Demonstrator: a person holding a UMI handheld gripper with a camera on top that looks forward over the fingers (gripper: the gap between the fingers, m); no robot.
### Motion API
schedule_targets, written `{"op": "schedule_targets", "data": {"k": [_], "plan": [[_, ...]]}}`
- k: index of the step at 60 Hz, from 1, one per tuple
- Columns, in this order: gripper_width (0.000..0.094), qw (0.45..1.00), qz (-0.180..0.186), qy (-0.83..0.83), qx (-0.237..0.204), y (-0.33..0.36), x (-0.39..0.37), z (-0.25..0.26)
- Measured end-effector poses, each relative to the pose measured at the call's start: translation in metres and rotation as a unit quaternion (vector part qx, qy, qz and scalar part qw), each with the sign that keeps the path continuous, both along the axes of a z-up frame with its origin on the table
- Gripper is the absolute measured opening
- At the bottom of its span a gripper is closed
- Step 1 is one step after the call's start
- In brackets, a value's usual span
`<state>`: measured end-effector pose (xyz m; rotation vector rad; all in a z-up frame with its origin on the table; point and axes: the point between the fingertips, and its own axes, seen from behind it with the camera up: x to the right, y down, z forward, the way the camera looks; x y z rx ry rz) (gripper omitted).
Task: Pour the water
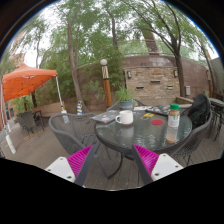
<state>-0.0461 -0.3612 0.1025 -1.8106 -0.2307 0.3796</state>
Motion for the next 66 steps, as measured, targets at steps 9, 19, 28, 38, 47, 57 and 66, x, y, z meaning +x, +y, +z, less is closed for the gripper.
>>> {"op": "schedule_targets", "data": {"k": [9, 19, 28, 38, 47, 57, 66], "plan": [[0.0824, 1.0, -0.022, -0.01, 0.012, 0.016, 0.023, 0.001], [0.0818, 0.996, -0.072, -0.022, 0.038, 0.049, 0.079, 0.001], [0.0806, 0.985, -0.155, -0.045, 0.057, 0.106, 0.158, -0.006], [0.0821, 0.976, -0.196, -0.06, 0.069, 0.181, 0.2, -0.017], [0.0783, 0.973, -0.21, -0.056, 0.082, 0.243, 0.212, -0.024], [0.0421, 0.97, -0.218, -0.044, 0.096, 0.266, 0.215, -0.031], [0.0293, 0.967, -0.229, -0.062, 0.091, 0.267, 0.211, -0.031]]}}
